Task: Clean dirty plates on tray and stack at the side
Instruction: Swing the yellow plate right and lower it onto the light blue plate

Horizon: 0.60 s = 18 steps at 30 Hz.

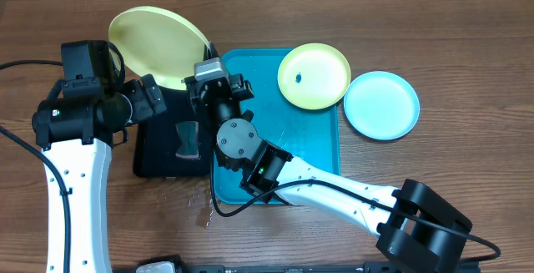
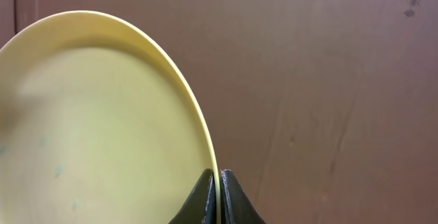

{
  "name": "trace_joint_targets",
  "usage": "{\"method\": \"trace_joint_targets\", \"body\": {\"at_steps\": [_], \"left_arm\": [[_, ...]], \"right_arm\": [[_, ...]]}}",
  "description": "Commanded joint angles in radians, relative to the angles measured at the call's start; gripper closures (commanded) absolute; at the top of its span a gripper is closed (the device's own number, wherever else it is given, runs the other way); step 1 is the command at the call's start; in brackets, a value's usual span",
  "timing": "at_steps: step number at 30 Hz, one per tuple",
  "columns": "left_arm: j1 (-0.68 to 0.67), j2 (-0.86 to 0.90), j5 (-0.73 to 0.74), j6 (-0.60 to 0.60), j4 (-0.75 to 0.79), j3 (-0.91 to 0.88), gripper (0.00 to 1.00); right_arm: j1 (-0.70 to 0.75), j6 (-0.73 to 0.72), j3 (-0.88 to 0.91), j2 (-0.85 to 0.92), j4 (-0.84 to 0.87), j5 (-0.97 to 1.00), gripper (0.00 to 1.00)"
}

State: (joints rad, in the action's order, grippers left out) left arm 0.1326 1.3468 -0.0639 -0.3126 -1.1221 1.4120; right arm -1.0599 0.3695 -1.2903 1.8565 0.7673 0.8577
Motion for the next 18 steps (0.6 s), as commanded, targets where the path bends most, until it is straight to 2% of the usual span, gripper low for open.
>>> {"method": "trace_joint_targets", "body": {"at_steps": [1,3,7,15,18], "left_arm": [[0.000,0.008,0.005,-0.010,0.003,0.012,0.00],[0.000,0.008,0.005,-0.010,0.003,0.012,0.00],[0.000,0.008,0.005,-0.010,0.003,0.012,0.00],[0.000,0.008,0.005,-0.009,0.003,0.012,0.00],[0.000,0.008,0.005,-0.009,0.003,0.012,0.00]], "right_arm": [[0.007,-0.035,-0.018,-0.012,0.000,0.024,0.96],[0.007,-0.066,-0.018,-0.012,-0.033,0.038,0.96],[0.013,-0.262,-0.018,-0.012,-0.154,0.101,0.96],[0.067,-0.844,-0.018,-0.012,-0.603,0.060,0.96],[0.091,-0.971,-0.018,-0.012,-0.709,-0.060,0.96]]}}
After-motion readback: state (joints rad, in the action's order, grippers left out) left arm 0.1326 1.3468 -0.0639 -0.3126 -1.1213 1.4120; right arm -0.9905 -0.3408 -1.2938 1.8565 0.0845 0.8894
